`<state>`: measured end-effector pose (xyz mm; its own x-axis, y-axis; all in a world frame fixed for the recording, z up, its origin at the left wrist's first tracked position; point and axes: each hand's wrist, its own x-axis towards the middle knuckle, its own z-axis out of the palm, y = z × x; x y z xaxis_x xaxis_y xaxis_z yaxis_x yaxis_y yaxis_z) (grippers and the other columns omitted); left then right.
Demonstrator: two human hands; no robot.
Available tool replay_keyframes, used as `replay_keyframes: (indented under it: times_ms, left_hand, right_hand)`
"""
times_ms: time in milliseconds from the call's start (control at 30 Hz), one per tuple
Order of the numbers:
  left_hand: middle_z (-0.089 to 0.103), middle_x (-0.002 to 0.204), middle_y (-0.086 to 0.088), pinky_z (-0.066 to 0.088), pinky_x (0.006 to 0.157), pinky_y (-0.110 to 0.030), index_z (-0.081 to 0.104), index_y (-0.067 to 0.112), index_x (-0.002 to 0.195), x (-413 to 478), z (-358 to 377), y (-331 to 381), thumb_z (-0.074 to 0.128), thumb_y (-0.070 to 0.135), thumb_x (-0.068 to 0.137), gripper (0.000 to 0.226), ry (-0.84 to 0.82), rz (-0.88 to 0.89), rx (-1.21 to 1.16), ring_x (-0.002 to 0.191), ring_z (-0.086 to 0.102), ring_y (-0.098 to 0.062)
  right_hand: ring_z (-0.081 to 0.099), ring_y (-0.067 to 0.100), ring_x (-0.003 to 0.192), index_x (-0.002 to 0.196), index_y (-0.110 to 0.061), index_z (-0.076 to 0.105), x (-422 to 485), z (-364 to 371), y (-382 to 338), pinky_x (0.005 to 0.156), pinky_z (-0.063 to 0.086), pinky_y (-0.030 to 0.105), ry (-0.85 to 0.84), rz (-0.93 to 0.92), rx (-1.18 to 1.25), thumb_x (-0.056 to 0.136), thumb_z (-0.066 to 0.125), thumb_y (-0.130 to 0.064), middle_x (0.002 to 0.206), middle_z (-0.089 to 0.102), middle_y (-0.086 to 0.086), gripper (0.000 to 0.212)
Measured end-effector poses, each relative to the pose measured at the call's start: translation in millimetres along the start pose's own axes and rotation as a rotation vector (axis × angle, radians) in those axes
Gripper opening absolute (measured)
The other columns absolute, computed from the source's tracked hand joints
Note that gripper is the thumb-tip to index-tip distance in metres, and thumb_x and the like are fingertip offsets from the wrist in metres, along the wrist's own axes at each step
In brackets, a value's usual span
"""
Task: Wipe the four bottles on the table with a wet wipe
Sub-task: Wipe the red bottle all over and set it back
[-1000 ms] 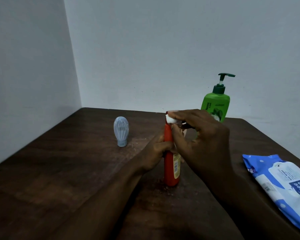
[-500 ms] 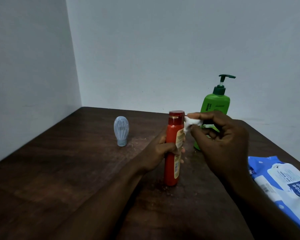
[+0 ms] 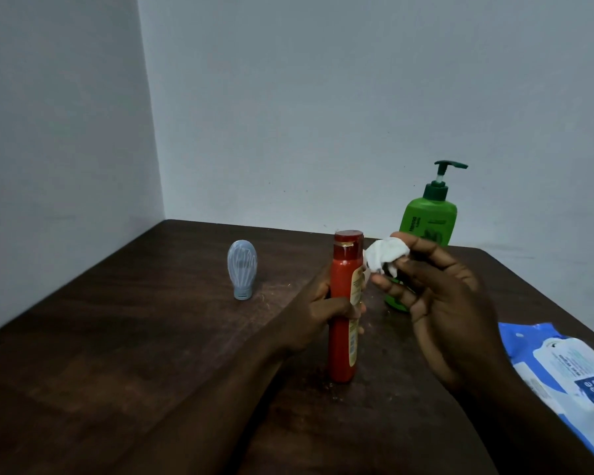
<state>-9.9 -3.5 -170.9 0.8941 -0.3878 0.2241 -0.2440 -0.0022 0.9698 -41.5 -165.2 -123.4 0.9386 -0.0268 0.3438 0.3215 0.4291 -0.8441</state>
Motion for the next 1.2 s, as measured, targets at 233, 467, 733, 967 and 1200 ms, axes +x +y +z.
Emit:
replay_keyframes:
  times_ms: [233, 467, 733, 967, 1200]
  left_hand:
    - [0.058, 0.117, 0.007, 0.055, 0.072, -0.016, 0.044, 0.038, 0.115, -0.6, -0.9, 1.2, 0.058, 0.020, 0.083, 0.039, 0.031, 0.017, 0.015, 0.101, 0.065, -0.015]
    - [0.058, 0.126, 0.003, 0.055, 0.082, -0.023, 0.041, 0.036, 0.130, -1.2, 0.1, 2.3, 0.057, 0.026, 0.076, 0.057, 0.038, 0.007, 0.062, 0.110, 0.064, -0.020]
    - [0.057, 0.133, 0.004, 0.052, 0.101, -0.041, 0.038, 0.042, 0.138, -2.0, -0.4, 2.2, 0.058, 0.023, 0.079, 0.065, 0.061, 0.011, 0.122, 0.120, 0.059, -0.019]
    - [0.062, 0.121, 0.005, 0.054, 0.089, -0.022, 0.039, 0.022, 0.144, -2.7, 1.5, 2.6, 0.054, 0.019, 0.083, 0.063, 0.095, 0.076, 0.138, 0.108, 0.062, 0.001]
    - [0.047, 0.133, -0.001, 0.028, 0.066, 0.010, 0.040, -0.006, 0.138, -25.4, -12.5, -25.7, 0.037, -0.003, 0.104, 0.035, 0.081, 0.033, 0.138, 0.124, 0.044, -0.008]
  right_hand:
    - [0.074, 0.009, 0.093, 0.108, -0.017, 0.075, 2.8, 2.2, 0.0, 0.073, 0.057, 0.019, 0.046, -0.195, -0.333, 0.086, 0.071, -0.001, 0.098, 0.079, -0.005, 0.027]
    - [0.073, 0.009, 0.097, 0.104, -0.019, 0.076, -6.7, 13.0, 6.7, 0.079, 0.059, 0.023, 0.037, -0.303, -0.412, 0.088, 0.071, -0.011, 0.100, 0.078, -0.009, 0.018]
    - [0.071, 0.002, 0.097, 0.101, -0.014, 0.076, -5.1, 18.8, 6.7, 0.076, 0.054, 0.011, -0.040, -0.430, -0.500, 0.080, 0.078, 0.004, 0.102, 0.076, -0.006, 0.027]
    - [0.070, 0.011, 0.107, 0.106, -0.015, 0.077, -4.5, 23.1, 14.8, 0.089, 0.058, 0.031, -0.062, -0.660, -0.693, 0.081, 0.080, 0.001, 0.109, 0.074, -0.006, 0.030]
    - [0.071, 0.012, 0.097, 0.097, -0.005, 0.079, -17.1, 36.2, 30.5, 0.087, 0.056, 0.027, -0.203, -0.920, -0.878, 0.074, 0.079, 0.015, 0.099, 0.076, 0.004, 0.031]
